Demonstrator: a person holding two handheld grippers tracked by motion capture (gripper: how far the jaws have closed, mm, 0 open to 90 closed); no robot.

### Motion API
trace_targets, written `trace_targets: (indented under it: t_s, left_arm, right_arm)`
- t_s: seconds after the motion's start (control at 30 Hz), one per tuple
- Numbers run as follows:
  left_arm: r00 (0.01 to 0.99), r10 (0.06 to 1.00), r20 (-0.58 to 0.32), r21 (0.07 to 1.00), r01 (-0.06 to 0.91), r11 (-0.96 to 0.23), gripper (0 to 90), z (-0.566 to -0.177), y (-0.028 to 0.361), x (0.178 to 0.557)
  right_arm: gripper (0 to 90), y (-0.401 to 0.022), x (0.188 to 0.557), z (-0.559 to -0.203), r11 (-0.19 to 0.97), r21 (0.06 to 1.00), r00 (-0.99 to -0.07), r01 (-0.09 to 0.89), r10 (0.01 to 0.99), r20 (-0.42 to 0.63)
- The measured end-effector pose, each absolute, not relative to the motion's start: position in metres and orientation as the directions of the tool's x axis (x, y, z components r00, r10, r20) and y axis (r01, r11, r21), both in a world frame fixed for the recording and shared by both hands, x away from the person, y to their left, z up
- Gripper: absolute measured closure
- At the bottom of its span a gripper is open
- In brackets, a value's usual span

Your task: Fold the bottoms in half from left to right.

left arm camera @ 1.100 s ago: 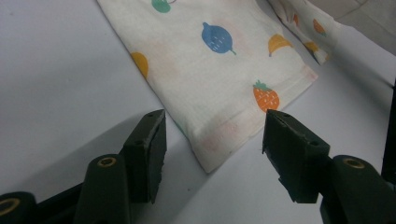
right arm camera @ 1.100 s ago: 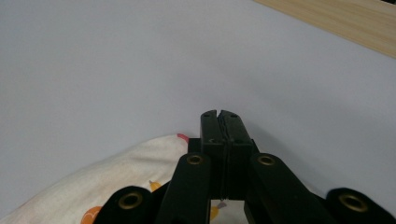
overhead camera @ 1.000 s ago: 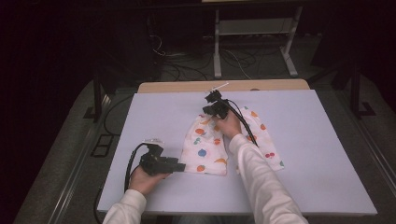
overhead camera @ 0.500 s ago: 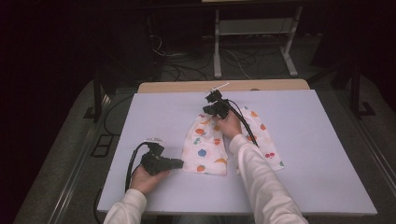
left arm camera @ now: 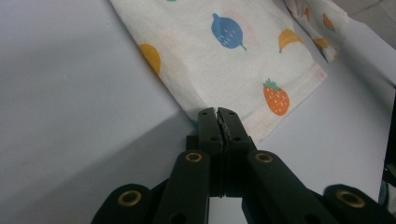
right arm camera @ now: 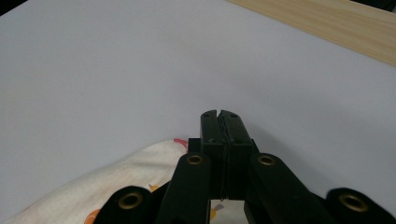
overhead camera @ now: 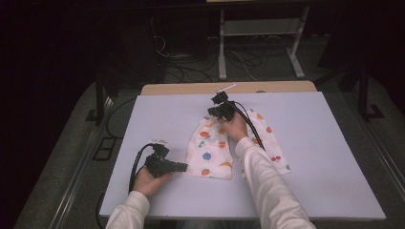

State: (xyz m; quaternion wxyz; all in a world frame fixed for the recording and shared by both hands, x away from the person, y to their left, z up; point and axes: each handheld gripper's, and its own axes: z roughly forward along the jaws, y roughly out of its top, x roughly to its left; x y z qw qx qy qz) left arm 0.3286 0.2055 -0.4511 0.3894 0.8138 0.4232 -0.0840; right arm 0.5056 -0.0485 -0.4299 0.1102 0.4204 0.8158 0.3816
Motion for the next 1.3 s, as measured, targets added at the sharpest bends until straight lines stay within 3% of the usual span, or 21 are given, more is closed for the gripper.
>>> trace_targets:
  t_s: [0.6, 1.3]
  left_arm:
    - [0.681, 0.577, -0.45, 0.61, 0.707, -0.357, 89.3, -0.434, 0.199, 0.323]
    - [0.777, 0.473, -0.415, 0.679, 0.611, -0.407, 89.3, -0.409, 0.162, 0.312]
  right_arm:
    - [88.3, -0.06, 0.505, -0.417, 0.337, 0.737, -0.621, 0.586, 0.771, 0.142]
    - [88.3, -0.093, 0.504, -0.409, 0.271, 0.764, -0.59, 0.586, 0.788, 0.173]
